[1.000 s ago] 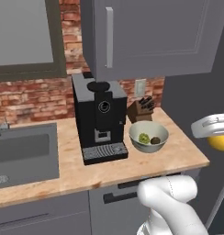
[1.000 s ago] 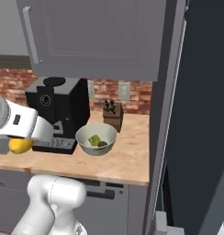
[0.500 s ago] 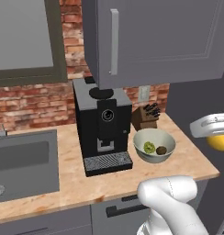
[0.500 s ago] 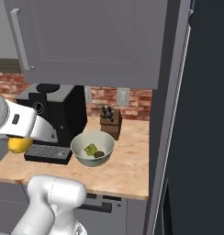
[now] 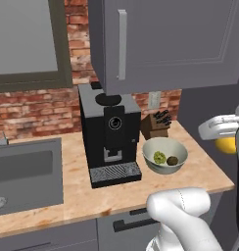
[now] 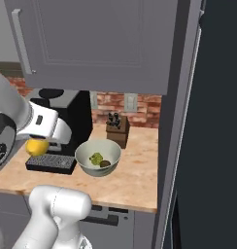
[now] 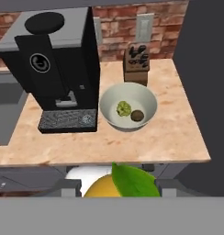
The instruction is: Take the broccoli, kiwi, and lemon from the freezer and place them in the bowl on the counter.
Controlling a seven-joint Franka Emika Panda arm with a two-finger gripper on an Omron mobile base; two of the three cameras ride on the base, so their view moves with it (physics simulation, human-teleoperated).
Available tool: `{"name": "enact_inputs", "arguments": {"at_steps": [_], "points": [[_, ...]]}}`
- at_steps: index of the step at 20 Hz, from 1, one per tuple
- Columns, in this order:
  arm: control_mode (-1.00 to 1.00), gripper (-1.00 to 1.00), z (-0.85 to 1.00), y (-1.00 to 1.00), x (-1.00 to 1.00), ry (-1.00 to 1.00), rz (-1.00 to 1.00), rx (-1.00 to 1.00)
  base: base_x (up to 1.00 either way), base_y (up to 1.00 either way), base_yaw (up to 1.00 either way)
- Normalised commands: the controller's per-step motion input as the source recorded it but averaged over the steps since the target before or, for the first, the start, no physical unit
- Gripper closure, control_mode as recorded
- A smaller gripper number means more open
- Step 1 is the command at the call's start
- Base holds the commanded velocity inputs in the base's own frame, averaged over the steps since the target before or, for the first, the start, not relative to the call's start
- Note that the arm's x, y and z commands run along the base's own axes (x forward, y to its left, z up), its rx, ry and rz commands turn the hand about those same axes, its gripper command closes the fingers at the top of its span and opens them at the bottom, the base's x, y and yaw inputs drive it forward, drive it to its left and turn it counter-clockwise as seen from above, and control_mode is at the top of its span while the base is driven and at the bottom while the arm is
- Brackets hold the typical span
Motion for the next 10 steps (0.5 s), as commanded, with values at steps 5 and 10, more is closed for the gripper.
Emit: {"name": "enact_inputs", "arguments": {"at_steps": [5, 10], "points": [[-1.00, 1.00, -0.77, -0.09, 0.97, 0.00, 0.01, 0.00, 0.00, 0.00, 0.00], [-1.00, 1.00, -0.89, -0.02, 0.81, 0.00, 0.00, 0.00, 0.00, 0.00, 0.00]]}}
